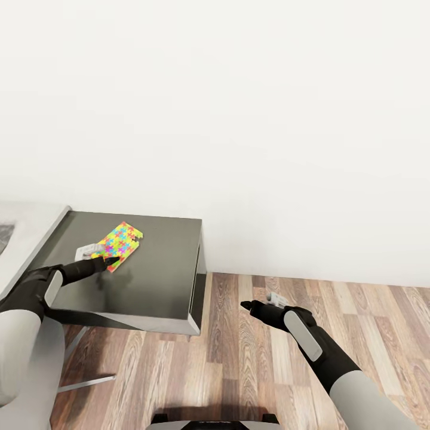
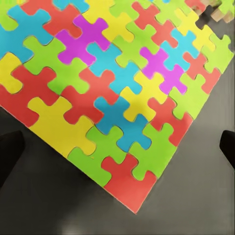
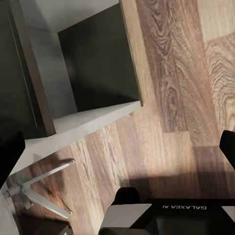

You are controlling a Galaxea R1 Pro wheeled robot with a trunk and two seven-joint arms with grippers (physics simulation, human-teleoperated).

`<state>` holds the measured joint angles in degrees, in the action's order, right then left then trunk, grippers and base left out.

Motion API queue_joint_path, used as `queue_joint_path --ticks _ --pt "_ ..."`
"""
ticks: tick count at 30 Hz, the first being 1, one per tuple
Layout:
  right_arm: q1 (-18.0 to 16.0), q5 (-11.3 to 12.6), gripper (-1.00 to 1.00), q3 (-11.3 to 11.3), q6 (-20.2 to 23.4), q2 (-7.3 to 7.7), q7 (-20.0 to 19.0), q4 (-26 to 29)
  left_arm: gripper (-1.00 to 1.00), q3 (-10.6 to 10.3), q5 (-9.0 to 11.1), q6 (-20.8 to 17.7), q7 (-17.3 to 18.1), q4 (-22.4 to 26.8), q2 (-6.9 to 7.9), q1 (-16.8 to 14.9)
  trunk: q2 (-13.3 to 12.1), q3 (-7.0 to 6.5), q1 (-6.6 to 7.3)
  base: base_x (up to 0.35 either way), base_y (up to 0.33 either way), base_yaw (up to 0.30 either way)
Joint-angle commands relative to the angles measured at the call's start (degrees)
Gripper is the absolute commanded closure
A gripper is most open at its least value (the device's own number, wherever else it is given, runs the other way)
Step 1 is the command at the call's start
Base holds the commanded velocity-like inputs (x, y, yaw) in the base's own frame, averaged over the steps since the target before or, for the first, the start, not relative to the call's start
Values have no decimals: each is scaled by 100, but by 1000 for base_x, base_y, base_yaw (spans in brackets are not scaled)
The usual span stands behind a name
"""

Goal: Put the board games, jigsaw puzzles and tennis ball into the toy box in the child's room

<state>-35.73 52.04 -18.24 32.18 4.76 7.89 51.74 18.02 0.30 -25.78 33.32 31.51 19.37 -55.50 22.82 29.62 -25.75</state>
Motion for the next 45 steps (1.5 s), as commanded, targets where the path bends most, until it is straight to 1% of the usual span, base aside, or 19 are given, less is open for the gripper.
queue_joint_path --ticks 1,45 --pt "-4 60 -100 -22 6 7 55 9 -100 27 3 -50 26 15 -3 -4 10 8 -3 0 -1 0" --pt "-7 64 -100 22 5 7 55 20 -100 35 6 -50 17 58 2 0 10 8 -3 0 0 0"
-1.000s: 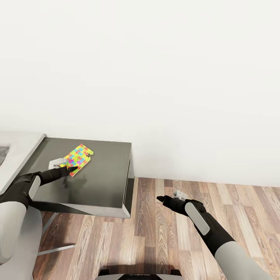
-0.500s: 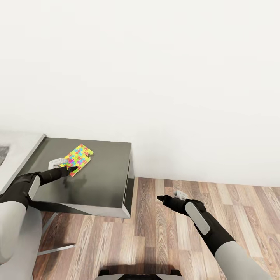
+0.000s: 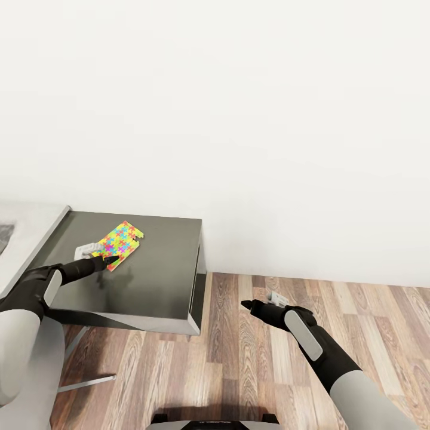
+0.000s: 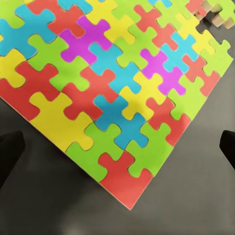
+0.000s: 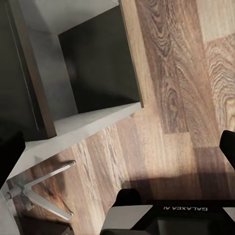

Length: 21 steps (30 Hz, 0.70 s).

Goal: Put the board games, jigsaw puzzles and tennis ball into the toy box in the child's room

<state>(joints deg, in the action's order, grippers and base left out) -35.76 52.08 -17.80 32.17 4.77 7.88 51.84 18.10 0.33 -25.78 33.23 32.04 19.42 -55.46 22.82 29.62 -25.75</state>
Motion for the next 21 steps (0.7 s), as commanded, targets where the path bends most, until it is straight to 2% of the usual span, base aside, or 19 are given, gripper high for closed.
queue_joint_path --ticks 1,6,13,21 --pt "-3 60 -100 -22 3 7 55 10 -100 27 3 -50 26 4 -2 -3 10 8 -3 0 0 0" --pt "-1 57 -100 -25 -31 7 55 9 -100 29 2 -50 28 16 8 -4 10 8 -3 0 0 0" --pt "-16 64 -100 -30 -432 46 55 -30 -100 31 -1 -57 22 93 22 -3 10 8 -3 0 0 0" --pt "-18 59 -100 -30 -489 35 55 -41 -100 34 -30 -116 -14 287 39 24 10 8 -3 0 0 0"
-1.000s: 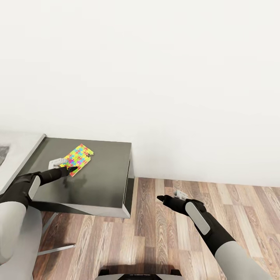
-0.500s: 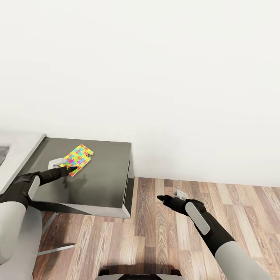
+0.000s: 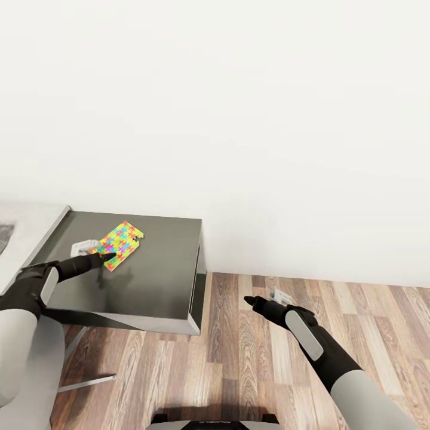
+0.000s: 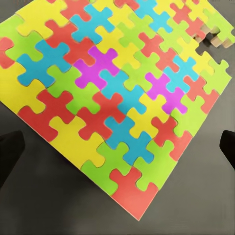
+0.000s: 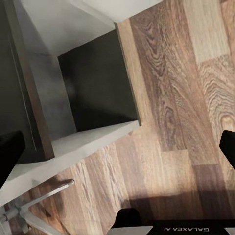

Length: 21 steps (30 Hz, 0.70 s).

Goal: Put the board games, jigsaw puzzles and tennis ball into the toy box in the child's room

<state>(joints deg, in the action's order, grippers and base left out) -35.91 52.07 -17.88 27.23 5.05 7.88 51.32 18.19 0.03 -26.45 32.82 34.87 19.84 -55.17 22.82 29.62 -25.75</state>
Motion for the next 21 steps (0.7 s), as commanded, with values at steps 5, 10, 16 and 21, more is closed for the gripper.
queue_joint_path --ticks 5,10,16,21 --pt "-4 58 -100 -41 2 -2 56 10 -100 33 -3 -44 -13 17 7 -3 10 8 -3 0 0 0" --pt "-4 66 -100 -27 -99 -87 65 -25 -100 -35 -11 -112 -84 49 -121 -28 10 8 -3 0 0 0" --pt "-4 67 -100 -25 -113 -121 58 -88 -100 -91 -37 -79 -134 17 -226 -29 10 8 -3 0 0 0" --pt "-4 66 -100 -20 -132 -132 43 -226 -100 -199 -46 -114 -137 60 -274 -29 10 8 -3 0 0 0"
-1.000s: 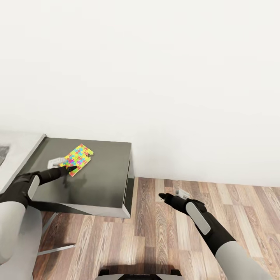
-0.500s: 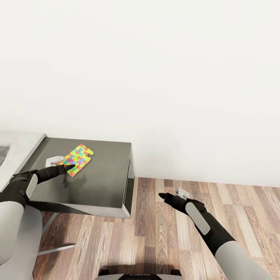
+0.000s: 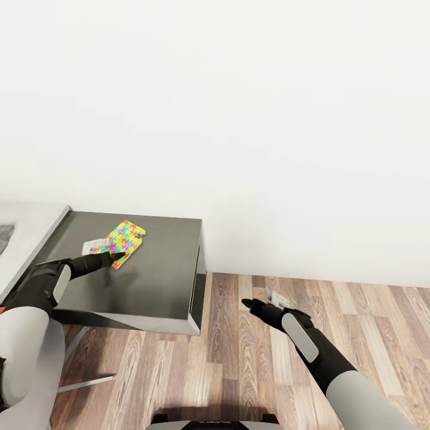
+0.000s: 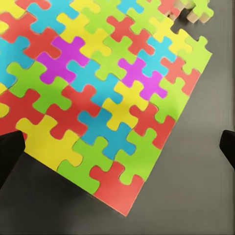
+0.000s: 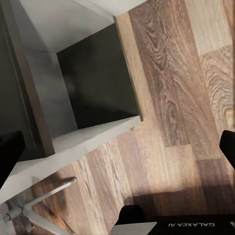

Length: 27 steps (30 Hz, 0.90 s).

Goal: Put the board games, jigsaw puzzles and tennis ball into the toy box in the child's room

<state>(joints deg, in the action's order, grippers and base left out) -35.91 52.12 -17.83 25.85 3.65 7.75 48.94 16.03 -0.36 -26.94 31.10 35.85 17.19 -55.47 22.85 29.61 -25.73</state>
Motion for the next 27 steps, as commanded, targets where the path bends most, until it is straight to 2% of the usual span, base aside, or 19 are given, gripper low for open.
queue_joint_path --ticks 1,8,20,27 --pt "-4 61 -100 -22 4 12 52 2 -100 -5 -7 -70 36 -30 -11 1 7 9 -5 0 0 0" --pt "-4 56 -100 -19 14 17 43 -7 -100 -158 34 -85 50 -4 -5 1 7 9 -5 0 0 0" --pt "-4 54 -100 -19 16 6 37 -7 -100 -153 61 -192 89 -70 4 1 7 9 -5 0 0 0" --pt "-4 54 -100 -19 16 0 41 -7 -100 -166 64 -379 97 386 10 18 7 9 -5 0 0 0"
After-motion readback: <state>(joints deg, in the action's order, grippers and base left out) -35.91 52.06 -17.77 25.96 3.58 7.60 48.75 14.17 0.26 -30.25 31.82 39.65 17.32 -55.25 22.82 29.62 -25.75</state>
